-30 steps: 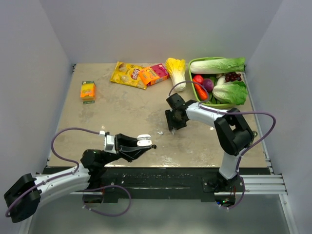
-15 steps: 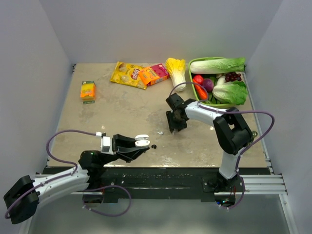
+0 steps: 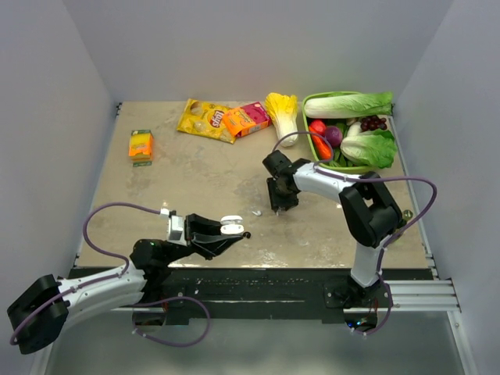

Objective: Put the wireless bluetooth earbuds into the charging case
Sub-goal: Pick up the earbud from the center of the board.

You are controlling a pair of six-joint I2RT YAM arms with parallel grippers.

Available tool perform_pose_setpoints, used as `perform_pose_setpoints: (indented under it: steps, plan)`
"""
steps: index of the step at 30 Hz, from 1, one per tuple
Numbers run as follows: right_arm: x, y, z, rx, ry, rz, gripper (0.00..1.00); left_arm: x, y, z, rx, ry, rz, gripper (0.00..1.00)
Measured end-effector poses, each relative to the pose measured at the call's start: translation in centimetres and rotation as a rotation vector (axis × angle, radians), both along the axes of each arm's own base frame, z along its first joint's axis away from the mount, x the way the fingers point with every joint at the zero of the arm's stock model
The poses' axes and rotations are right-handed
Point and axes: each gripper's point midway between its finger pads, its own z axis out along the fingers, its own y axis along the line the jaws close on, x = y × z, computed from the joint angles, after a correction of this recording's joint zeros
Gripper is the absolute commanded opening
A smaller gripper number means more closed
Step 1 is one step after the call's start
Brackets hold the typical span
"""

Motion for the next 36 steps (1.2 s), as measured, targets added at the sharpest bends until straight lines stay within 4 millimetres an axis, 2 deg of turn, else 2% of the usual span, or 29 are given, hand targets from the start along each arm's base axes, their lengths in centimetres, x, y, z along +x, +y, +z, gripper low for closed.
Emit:
perform_pose_setpoints:
  steps: [6, 16, 22, 23, 26, 36]
  plan:
    - [-0.1, 0.1, -0.1, -0.025, -0.011, -0.001, 0.39, 0.0, 0.0, 0.0, 0.000, 0.004, -0.003, 0.00]
    - [-0.3, 1.4, -0.1, -0.018, -0.016, 0.017, 0.29, -0.3, 0.2, 0.4, -0.014, -0.009, -0.008, 0.00]
    - [-0.3, 1.5, -0.1, -0.016, -0.016, 0.016, 0.17, -0.3, 0.2, 0.5, -0.016, -0.010, -0.009, 0.00]
    - [-0.3, 1.5, -0.1, -0.015, -0.017, 0.016, 0.10, -0.3, 0.2, 0.5, -0.015, -0.010, -0.009, 0.00]
    - [-0.3, 1.5, -0.1, -0.010, -0.022, 0.017, 0.00, -0.3, 0.2, 0.5, -0.016, -0.009, -0.010, 0.00]
    - [-0.6, 1.8, 0.3, 0.059, -0.098, 0.026, 0.00, -0.4, 0.3, 0.7, -0.024, -0.001, -0.013, 0.00]
